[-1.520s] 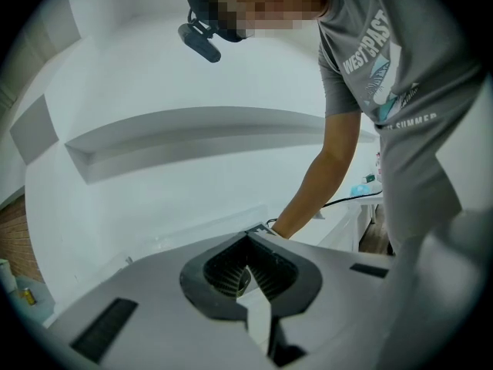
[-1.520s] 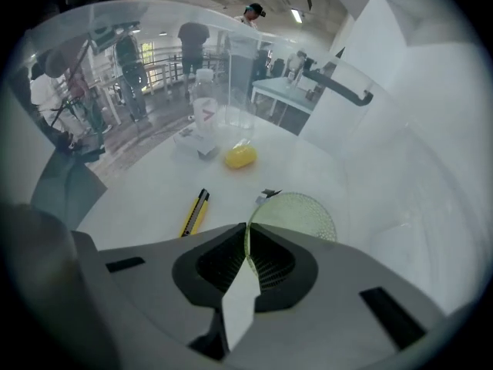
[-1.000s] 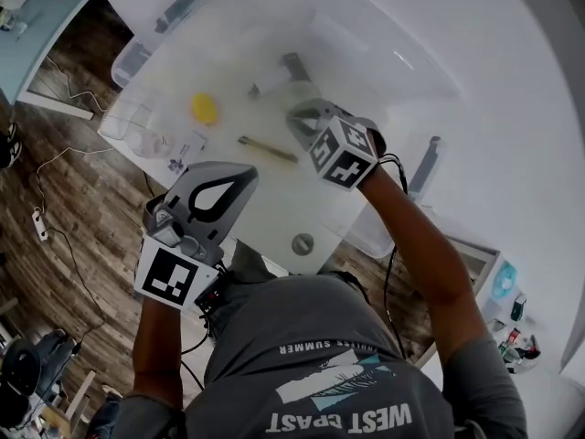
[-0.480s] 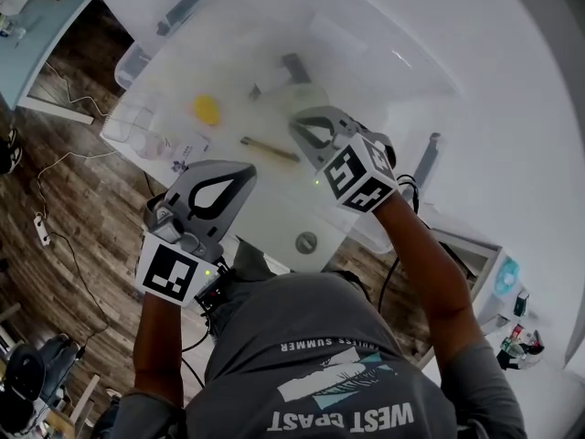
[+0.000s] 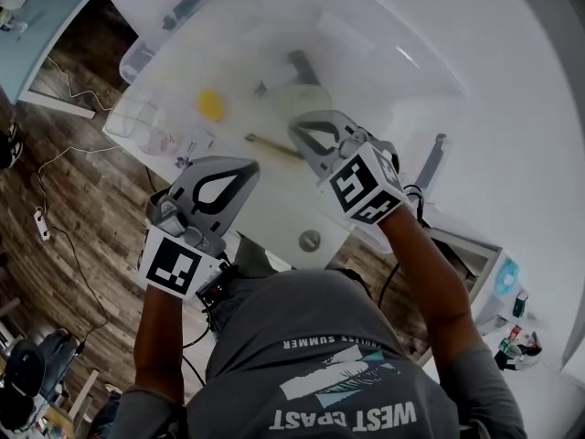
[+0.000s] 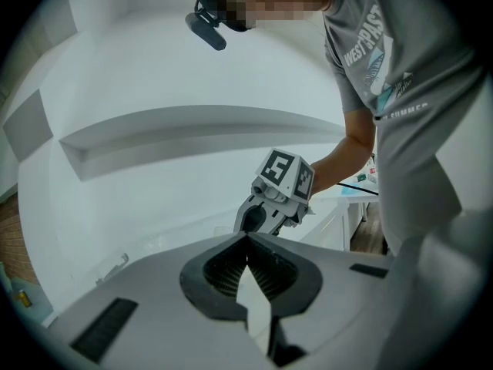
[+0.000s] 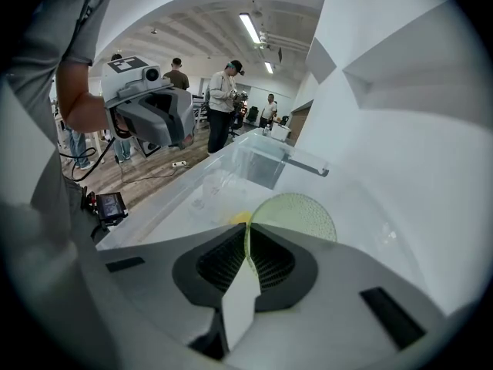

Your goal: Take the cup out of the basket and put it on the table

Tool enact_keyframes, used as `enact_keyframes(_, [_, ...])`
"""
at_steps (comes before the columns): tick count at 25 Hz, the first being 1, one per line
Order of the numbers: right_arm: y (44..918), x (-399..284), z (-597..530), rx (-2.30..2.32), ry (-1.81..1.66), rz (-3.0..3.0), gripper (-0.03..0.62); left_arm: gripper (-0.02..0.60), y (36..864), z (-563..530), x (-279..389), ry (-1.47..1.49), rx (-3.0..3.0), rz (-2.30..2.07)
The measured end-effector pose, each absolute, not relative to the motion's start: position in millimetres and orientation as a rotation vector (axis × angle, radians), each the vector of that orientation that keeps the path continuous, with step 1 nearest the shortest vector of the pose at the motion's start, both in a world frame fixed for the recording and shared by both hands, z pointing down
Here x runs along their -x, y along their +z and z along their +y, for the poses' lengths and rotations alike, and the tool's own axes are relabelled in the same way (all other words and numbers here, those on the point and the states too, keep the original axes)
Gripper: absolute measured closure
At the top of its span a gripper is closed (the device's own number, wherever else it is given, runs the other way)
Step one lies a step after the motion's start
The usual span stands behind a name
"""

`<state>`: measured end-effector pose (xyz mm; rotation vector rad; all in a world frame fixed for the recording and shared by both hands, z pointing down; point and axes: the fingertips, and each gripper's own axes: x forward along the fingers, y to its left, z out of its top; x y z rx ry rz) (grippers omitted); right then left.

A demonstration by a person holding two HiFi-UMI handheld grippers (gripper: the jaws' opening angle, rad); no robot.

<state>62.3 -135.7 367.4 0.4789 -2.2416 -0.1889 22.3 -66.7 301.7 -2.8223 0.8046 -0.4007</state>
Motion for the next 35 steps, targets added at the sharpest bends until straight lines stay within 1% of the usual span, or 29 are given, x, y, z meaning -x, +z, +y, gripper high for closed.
enact_keyframes(21, [378.4, -57.2, -120.6, -0.503, -0.077, -2.287, 0.565, 0.572, 334.8, -75.0, -28.1, -0.449, 2.876, 0.858])
enact_keyframes(26, [379.9, -54.6, -121.3, -0.509, -0.038, -2.308, 0.565, 0.572, 335.1, -79.0, -33.4, -0.396, 2.909, 0.867])
enact_keyframes(35, [377.6, -49.3, -121.1, -0.494, -0.016, -2.325, 0.565, 0.572, 332.8, -92.8, -33.6, -0.410, 2.881, 0.842])
